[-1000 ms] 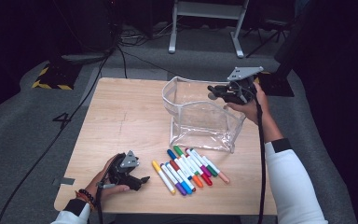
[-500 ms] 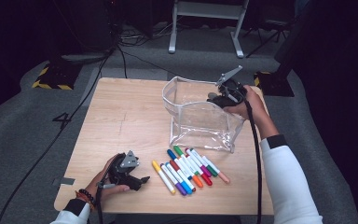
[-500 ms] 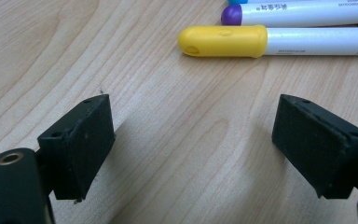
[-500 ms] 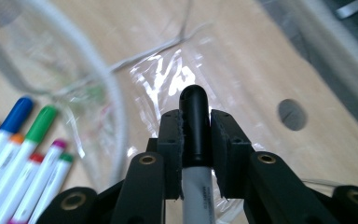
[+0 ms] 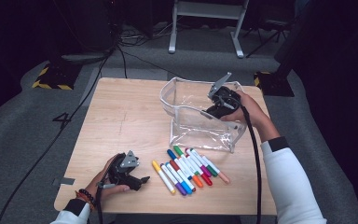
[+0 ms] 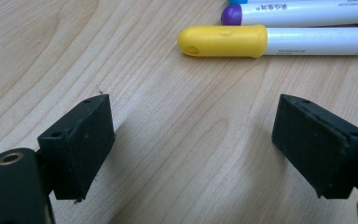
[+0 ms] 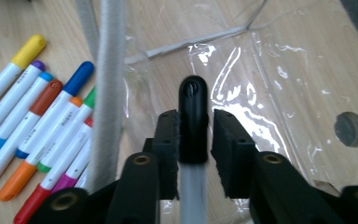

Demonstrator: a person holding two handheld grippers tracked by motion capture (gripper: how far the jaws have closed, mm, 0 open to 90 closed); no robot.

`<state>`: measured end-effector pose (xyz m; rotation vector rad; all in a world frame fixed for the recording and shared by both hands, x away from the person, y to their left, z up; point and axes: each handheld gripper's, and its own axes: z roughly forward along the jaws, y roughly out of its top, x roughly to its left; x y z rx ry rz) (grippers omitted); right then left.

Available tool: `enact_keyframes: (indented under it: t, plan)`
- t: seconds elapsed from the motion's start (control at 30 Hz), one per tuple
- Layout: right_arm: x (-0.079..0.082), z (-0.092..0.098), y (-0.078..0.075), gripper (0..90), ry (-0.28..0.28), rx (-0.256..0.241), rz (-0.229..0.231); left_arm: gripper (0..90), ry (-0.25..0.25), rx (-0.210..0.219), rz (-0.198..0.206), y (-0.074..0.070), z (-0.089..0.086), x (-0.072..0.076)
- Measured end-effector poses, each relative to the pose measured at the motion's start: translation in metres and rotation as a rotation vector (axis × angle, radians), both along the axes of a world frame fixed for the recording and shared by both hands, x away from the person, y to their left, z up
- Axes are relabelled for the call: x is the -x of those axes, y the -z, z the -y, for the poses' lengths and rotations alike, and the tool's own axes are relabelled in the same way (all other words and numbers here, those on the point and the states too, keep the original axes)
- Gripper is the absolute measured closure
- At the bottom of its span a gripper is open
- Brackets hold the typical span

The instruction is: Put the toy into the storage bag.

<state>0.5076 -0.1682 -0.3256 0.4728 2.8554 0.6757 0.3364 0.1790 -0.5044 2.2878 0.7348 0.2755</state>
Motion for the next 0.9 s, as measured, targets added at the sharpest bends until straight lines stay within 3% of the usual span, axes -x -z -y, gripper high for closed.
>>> enact_keyframes:
  t: [0.13, 0.23, 0.4, 0.6, 0.9]
  plan:
    - [0.002, 0.000, -0.002, 65.0, 0.025, -0.004, 0.051, 13.2, 0.001, 0.001, -0.001, 0.000, 0.000, 0.000]
    - [0.005, 0.003, -0.006, 61.7, 0.044, -0.039, 0.086, 13.2, 0.001, 0.000, -0.001, 0.000, 0.000, 0.000]
    - [0.008, 0.017, -0.016, 53.1, 0.117, -0.149, 0.146, 13.2, 0.001, 0.000, -0.001, 0.000, 0.000, 0.000]
    - [0.021, 0.040, -0.028, 45.4, 0.148, -0.270, 0.192, 13.2, 0.001, 0.000, -0.001, 0.000, 0.000, 0.000]
    - [0.059, 0.078, -0.035, 40.3, 0.186, -0.393, 0.271, 13.2, 0.001, 0.000, -0.001, 0.000, 0.000, 0.000]
